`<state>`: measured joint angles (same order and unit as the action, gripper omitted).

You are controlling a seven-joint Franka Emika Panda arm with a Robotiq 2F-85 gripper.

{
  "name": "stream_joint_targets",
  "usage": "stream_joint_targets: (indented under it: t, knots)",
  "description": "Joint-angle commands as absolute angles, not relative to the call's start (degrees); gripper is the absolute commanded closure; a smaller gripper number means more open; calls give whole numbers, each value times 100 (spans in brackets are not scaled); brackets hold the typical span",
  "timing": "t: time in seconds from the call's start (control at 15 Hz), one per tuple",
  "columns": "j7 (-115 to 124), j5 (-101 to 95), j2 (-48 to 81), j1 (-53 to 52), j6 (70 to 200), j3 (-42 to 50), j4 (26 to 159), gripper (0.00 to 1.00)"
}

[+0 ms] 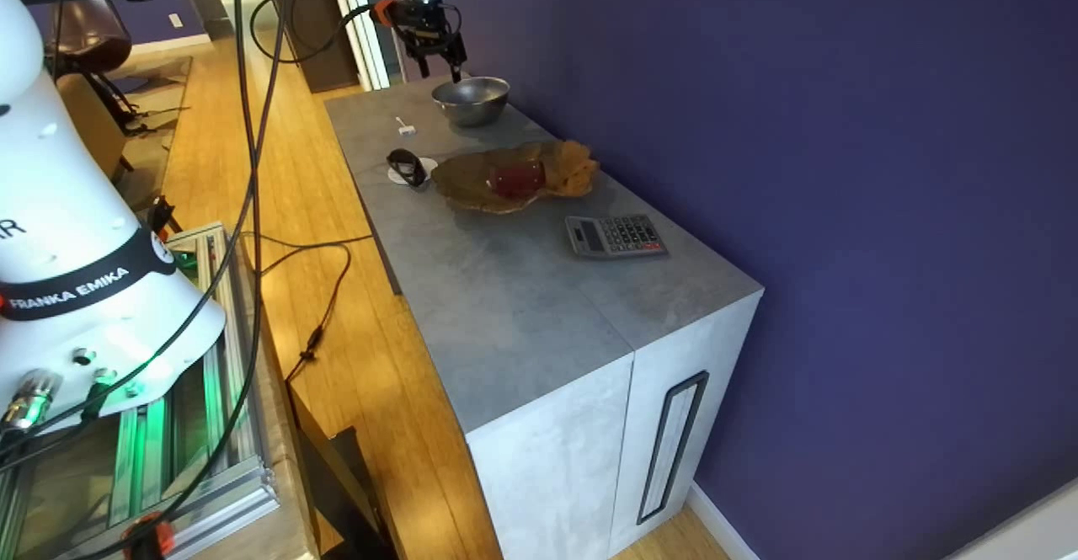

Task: Remove the blue tape from the silver bowl

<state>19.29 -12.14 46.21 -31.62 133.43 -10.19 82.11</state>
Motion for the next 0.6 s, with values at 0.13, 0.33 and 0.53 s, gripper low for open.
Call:
stream_joint_targets:
  t: [0.13, 0.33, 0.53]
  knots:
    - [2088, -1231, 4903, -3315, 13593, -710, 7917, 0]
    - [2004, -1150, 5234, -3265, 13787, -619, 7635, 0]
    - [1854, -1019, 5531, -3199, 13927, -671, 7321, 0]
